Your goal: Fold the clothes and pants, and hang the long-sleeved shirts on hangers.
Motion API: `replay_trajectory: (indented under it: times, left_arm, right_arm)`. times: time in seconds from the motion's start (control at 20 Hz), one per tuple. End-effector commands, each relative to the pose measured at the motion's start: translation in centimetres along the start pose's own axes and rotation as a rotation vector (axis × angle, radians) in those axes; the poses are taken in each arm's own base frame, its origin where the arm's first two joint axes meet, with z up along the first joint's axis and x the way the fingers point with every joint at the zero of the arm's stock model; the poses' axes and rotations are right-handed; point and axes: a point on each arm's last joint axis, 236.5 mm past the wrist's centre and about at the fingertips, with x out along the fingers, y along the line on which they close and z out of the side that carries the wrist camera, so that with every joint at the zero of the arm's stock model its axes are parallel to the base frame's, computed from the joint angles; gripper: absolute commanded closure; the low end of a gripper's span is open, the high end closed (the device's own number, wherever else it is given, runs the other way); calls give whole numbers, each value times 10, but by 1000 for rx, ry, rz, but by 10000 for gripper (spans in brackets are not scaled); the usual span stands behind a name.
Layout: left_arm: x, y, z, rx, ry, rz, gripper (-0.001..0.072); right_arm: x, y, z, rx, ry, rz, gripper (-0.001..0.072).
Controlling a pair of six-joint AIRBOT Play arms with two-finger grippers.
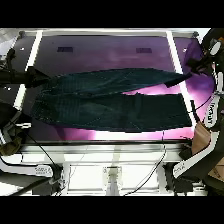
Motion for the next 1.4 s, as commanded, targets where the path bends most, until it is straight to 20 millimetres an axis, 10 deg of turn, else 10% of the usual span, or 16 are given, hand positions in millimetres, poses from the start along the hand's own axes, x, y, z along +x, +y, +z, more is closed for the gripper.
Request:
replay_trajectory:
  times: [0.0,0.2,0.45,0.85,1.1,1.35]
  left_arm:
    - [0,-1,-5,0,21,-2,484]
    - [-1,-4,-13,-3,56,-17,484]
    - [-1,-5,-16,-11,68,-22,484]
    - [-1,-5,-16,-11,69,-21,484]
    - [-2,0,-17,-11,73,-6,484]
    - [-2,0,-17,-12,70,-5,484]
  right_arm:
    - [-48,58,85,86,-349,281,702]
    - [-64,91,111,80,-485,436,701]
    - [-32,87,81,17,-379,387,700]
    - [36,-34,-70,66,232,-56,700]
    - [34,-81,-96,109,345,-157,698]
    - [43,-68,-102,112,351,-115,666]
